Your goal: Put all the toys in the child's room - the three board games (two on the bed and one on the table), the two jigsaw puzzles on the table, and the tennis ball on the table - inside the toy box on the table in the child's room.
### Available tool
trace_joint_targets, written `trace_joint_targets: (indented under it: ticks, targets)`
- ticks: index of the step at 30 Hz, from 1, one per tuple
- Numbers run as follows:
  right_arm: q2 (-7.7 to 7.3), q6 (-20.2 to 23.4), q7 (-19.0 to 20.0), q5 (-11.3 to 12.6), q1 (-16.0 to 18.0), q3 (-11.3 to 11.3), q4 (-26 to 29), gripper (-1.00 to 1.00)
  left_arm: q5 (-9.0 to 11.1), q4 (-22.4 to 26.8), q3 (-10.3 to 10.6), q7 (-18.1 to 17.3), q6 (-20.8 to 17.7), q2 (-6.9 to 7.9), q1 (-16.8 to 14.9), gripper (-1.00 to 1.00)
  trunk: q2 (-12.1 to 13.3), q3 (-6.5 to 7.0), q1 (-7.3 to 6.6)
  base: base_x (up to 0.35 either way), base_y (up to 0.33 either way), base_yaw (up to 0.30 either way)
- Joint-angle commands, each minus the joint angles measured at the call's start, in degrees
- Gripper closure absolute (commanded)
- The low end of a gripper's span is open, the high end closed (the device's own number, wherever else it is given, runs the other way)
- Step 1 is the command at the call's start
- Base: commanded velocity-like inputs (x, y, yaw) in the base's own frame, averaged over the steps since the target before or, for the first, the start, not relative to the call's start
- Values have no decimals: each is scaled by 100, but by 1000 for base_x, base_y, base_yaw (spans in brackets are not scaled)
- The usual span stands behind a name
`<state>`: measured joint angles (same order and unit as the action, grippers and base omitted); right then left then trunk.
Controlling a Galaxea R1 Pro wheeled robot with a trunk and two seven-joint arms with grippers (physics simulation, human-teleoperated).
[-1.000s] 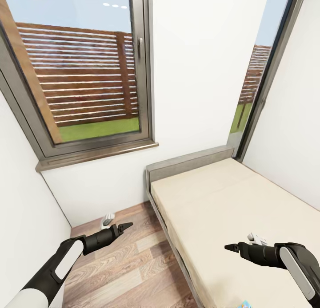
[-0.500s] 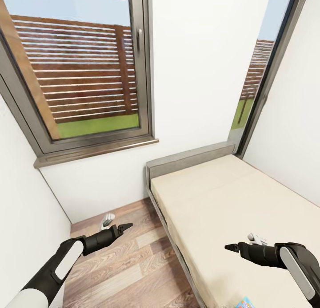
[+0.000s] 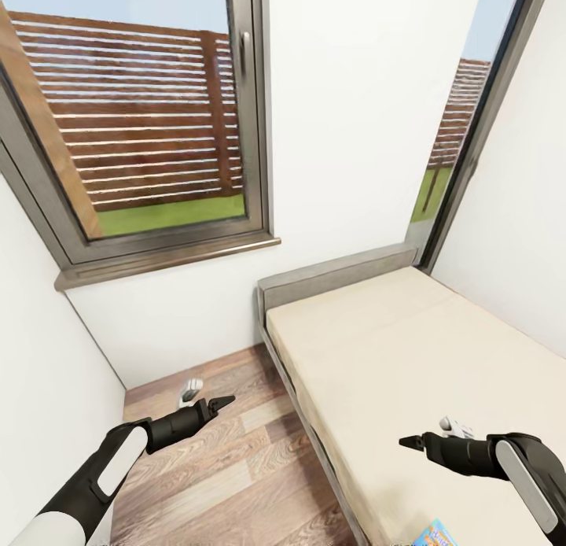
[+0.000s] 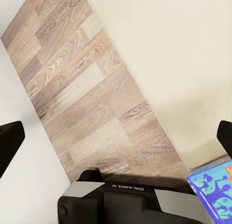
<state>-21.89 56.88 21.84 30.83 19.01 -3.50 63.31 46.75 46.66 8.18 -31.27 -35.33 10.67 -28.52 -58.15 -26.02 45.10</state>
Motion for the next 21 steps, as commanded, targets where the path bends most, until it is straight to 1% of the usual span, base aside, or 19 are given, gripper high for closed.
trace_joint_targets:
  ticks: [1, 10, 21]
  targets:
    - [1, 23, 57, -49, 4, -10, 1, -100, 45, 2, 12, 7, -32, 5, -4, -100, -46, -34, 23, 0, 0, 0]
    - [0, 20, 57, -50, 6, -10, -53, -100, 45, 1, 14, 7, -31, 5, -4, -100, -407, -255, 221, 0, 0, 0]
    - [2, 13, 57, -49, 5, -10, -69, -100, 45, 1, 14, 7, -29, 5, -4, -100, -848, -470, 462, 0, 0, 0]
